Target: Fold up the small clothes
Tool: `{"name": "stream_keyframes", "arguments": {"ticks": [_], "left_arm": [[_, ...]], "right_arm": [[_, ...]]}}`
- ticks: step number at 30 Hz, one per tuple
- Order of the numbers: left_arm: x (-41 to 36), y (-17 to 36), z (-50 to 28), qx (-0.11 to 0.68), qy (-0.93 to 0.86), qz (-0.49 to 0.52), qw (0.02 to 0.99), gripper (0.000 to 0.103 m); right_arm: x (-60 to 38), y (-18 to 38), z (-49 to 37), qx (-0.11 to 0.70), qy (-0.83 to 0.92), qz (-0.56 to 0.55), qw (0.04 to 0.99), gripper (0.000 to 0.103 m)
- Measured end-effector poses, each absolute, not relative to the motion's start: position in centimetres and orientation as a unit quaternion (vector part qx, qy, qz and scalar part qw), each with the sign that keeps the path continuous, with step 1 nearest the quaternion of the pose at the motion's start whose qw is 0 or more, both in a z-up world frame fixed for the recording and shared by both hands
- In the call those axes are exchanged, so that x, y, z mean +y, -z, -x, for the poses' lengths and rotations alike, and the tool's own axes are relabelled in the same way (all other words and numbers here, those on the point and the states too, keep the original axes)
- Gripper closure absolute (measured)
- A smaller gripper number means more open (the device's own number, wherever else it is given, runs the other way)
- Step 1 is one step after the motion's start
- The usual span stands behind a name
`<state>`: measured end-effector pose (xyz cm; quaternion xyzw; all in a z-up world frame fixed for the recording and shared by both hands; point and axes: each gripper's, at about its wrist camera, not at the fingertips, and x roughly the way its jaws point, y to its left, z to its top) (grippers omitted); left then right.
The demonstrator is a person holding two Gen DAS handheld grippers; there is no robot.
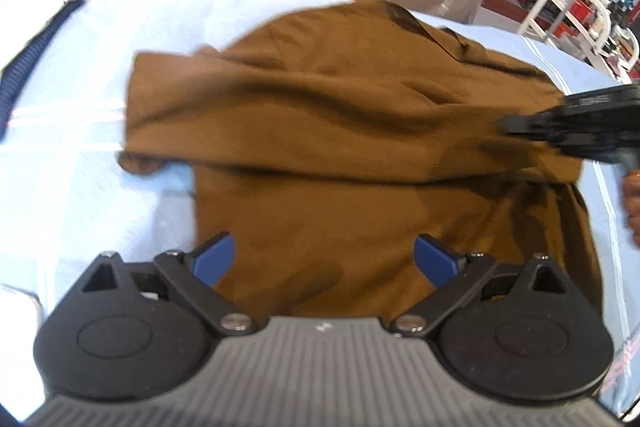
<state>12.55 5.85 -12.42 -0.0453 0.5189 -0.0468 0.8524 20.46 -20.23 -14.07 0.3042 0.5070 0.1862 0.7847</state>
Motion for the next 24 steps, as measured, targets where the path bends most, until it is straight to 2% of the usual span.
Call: {"name": "stream_keyframes", "arguments": {"ticks": [7,12,18,20,21,22,23,24], "left_arm": [[7.9,11.1,-15.4,0.489,0.022,0.036,0.871,0.005],[7.9,10.9,-18.3,0.474,0.019,0.014,0.880,0.005],[8.4,11.5,-22.3,0.479,0.001,-0.032,0.877,0.018],[9.0,11.5,-23.2,0.479,-0.010,-0.039,0.877,0.020],[9.4,11.3,-23.5,0.477,-0.014,-0.036,0.878,0.020],[9.9,11.1,-23.7,0.475,-0.018,-0.031,0.879,0.020],[10.3,11.1,-23.8,0.475,-0.020,-0.025,0.879,0.019],[10.9,11.1,-23.9,0.478,-0.019,-0.015,0.878,0.018]], "right_arm": [[-25.5,10.6,-23.4,0.530,-0.149,-0.187,0.813,0.097],[-28.9,11.4,-23.5,0.537,-0.118,-0.177,0.816,0.097],[-28.5,12.4,-23.9,0.549,-0.118,-0.151,0.814,0.096],[-28.4,12.6,-24.0,0.549,-0.115,-0.151,0.814,0.096],[-28.4,12.7,-24.0,0.550,-0.111,-0.148,0.814,0.091],[-28.3,12.9,-24.1,0.554,-0.106,-0.137,0.815,0.078],[-28.1,12.9,-24.1,0.555,-0.102,-0.121,0.817,0.075],[-28.1,12.6,-23.9,0.550,-0.095,-0.101,0.823,0.062]]}}
